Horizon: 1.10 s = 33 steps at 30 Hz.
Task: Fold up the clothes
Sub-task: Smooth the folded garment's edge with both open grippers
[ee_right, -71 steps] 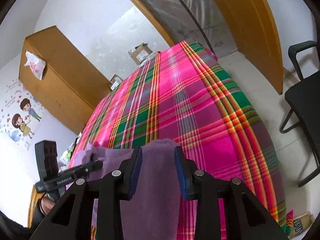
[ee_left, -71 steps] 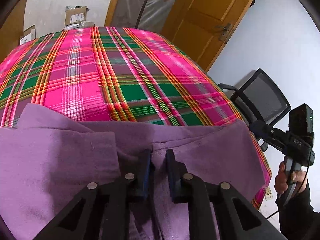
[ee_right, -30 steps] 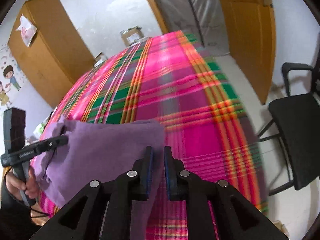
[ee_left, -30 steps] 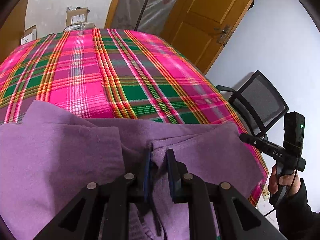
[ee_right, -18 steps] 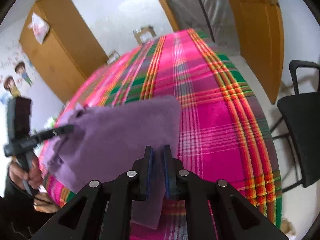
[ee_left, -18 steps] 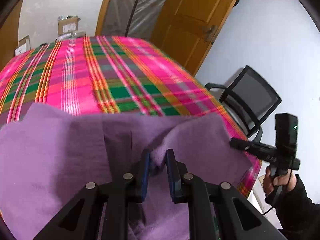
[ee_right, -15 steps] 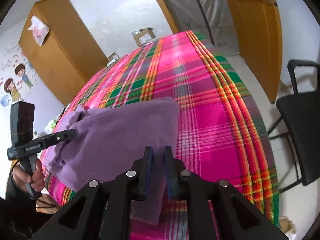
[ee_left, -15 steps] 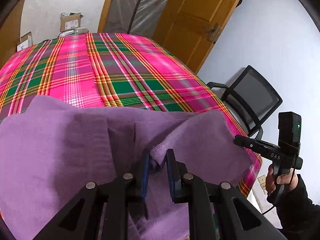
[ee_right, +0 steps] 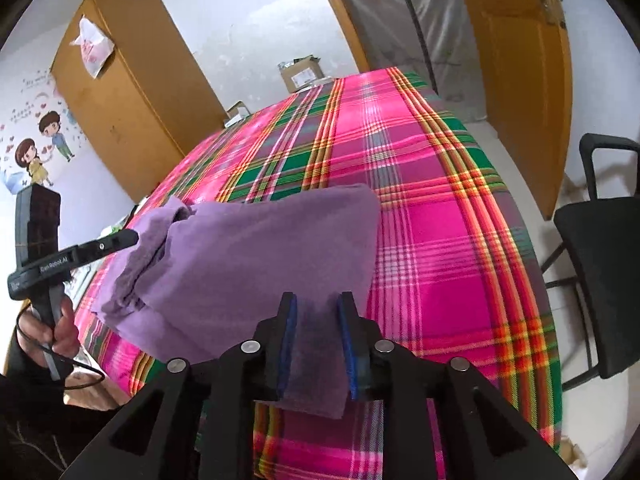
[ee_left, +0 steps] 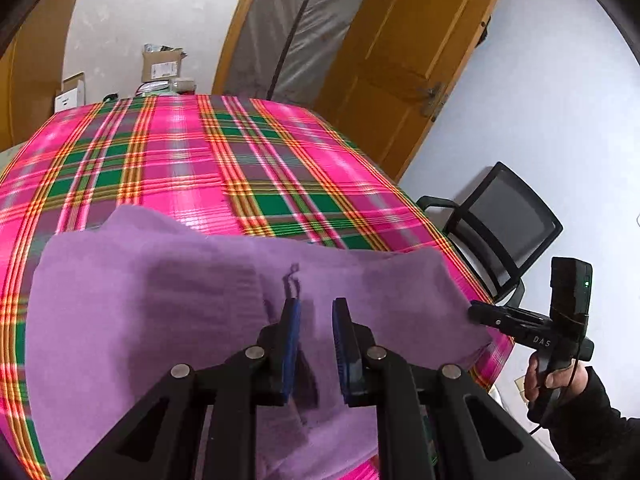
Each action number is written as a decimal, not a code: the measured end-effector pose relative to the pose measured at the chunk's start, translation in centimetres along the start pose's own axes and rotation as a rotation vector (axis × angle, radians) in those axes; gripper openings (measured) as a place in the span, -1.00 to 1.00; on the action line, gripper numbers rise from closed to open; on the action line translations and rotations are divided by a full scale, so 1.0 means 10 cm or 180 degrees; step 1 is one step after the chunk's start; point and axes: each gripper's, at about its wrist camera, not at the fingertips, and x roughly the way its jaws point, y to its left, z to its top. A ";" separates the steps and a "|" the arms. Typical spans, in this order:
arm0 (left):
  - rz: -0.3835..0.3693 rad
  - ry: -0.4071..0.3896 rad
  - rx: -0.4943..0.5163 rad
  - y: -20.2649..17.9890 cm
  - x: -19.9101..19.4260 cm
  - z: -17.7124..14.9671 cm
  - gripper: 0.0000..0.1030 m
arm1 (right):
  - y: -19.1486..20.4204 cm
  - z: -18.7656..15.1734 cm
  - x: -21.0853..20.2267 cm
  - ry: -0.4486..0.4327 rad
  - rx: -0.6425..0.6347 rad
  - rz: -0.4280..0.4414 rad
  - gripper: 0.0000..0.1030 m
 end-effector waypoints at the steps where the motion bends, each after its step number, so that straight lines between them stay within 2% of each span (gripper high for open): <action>1: -0.0019 0.0045 0.0039 -0.04 0.06 0.00 -0.68 | 0.01 0.01 0.00 -0.0008 0.0000 -0.0003 -0.53; 7: -0.0096 0.0382 0.0148 -0.13 0.39 -0.15 -0.68 | -0.03 -0.09 -0.05 -0.0007 -0.0050 -0.0008 -0.54; 10: -0.0121 0.0398 0.0125 -0.11 0.36 -0.22 -0.68 | -0.08 -0.11 -0.05 0.0031 -0.0039 -0.0110 -0.53; 13: -0.0122 0.0373 0.0114 -0.13 0.30 -0.26 -0.68 | -0.07 -0.01 -0.14 -0.0141 -0.0031 -0.0133 -0.54; 16: -0.0128 0.0384 0.0085 -0.12 0.30 -0.29 -0.68 | -0.02 0.13 -0.12 -0.0250 -0.0046 -0.0040 -0.59; 20: -0.0135 0.0384 0.0060 -0.11 0.29 -0.31 -0.68 | 0.03 0.25 0.12 -0.0104 -0.0077 0.0123 -0.71; 21: -0.0139 0.0386 0.0056 -0.10 0.30 -0.30 -0.68 | 0.00 0.25 0.20 -0.0045 -0.0048 0.0117 -0.75; 22: -0.0144 0.0387 0.0056 -0.09 0.29 -0.31 -0.68 | -0.05 0.25 0.27 0.0012 0.0016 0.0113 -0.88; 24: -0.0155 0.0390 0.0058 -0.08 0.29 -0.32 -0.68 | -0.25 0.22 0.32 0.0029 0.0349 0.0233 -1.00; 27: -0.0161 0.0391 0.0061 -0.08 0.29 -0.32 -0.68 | -0.38 0.26 0.25 -0.0075 0.0602 0.0336 -1.00; 28: -0.0147 0.0394 0.0073 -0.09 0.29 -0.31 -0.68 | -0.39 0.29 0.23 -0.0112 0.0640 0.0361 -0.91; 33: -0.0086 0.0337 0.0158 -0.17 0.28 -0.18 -0.68 | -0.35 0.50 0.27 -0.0172 0.0704 0.0457 -0.91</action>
